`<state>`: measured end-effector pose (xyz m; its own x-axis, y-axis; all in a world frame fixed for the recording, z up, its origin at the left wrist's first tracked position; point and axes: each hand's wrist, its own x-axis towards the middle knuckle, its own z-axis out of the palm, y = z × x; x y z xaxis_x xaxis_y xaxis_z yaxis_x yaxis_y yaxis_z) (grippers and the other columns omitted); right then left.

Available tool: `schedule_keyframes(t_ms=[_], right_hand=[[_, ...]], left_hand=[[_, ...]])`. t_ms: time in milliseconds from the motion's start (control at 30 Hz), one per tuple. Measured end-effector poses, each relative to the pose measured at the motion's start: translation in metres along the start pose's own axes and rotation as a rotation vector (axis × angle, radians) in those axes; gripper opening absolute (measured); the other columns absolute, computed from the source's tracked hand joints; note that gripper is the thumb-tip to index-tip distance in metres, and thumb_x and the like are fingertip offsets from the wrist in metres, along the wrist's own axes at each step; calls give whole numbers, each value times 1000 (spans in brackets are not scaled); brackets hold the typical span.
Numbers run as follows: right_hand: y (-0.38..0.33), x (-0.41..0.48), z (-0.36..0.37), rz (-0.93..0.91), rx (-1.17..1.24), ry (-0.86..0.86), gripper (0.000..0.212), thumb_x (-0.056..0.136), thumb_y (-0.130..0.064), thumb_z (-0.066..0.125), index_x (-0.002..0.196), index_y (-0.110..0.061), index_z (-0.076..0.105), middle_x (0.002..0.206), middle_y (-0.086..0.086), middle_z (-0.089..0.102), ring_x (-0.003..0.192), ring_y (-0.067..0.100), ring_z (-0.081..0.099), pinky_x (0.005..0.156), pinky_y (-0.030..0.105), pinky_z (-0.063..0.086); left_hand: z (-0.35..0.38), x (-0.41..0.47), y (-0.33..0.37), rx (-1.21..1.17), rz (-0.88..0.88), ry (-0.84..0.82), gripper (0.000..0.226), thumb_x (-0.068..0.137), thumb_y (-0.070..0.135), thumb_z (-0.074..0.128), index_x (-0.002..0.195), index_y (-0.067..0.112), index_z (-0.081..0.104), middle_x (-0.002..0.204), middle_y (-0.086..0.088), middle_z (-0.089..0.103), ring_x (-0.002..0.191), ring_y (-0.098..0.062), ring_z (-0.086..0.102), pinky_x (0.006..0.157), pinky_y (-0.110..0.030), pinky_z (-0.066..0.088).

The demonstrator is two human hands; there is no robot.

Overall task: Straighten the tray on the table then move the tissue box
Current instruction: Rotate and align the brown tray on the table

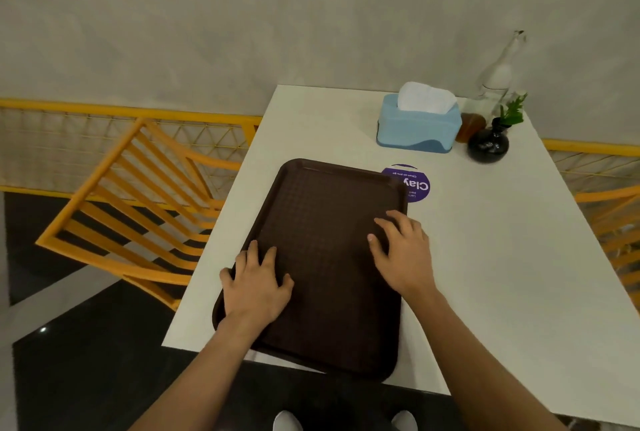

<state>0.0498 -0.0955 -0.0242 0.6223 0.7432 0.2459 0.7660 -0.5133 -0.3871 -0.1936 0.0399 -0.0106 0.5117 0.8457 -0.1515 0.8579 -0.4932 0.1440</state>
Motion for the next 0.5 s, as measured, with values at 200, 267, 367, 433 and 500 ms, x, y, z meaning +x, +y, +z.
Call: schedule_keyframes(t_ms=[200,267,367,433,500], right_hand=[[-10,-37,12,288,-114,-128,69,101,-51,45,157,-14,28,161,11,35,146,35,32,121,55,25],[-13,-40,14,290,-107,-142,70,103,-50,42,159,-13,23,163,11,31,148,35,27,122,57,20],[-14,-36,14,287,-59,-120,73,102,-50,44,159,-11,21,162,11,34,149,34,27,122,57,18],[-12,-28,14,302,-55,-131,74,101,-52,44,159,-13,20,161,10,35,150,32,25,124,56,14],[-10,-18,14,296,-75,-152,75,100,-55,41,159,-14,19,162,8,34,152,31,23,125,56,10]], left_hand=[[-1,28,-45,-43,159,109,69,100,53,38,160,23,22,166,-5,24,149,-29,25,118,-51,26],[7,31,-54,-76,175,91,70,101,57,28,161,25,13,168,-2,18,152,-26,20,122,-50,22],[12,35,-58,-194,169,92,73,101,55,33,162,25,4,167,-2,20,152,-25,22,122,-47,20],[13,40,-57,-253,146,85,73,102,49,39,162,23,7,167,-3,23,152,-24,22,122,-44,19],[11,43,-55,-267,130,90,70,102,45,41,162,21,12,167,-3,24,153,-23,20,123,-42,16]])
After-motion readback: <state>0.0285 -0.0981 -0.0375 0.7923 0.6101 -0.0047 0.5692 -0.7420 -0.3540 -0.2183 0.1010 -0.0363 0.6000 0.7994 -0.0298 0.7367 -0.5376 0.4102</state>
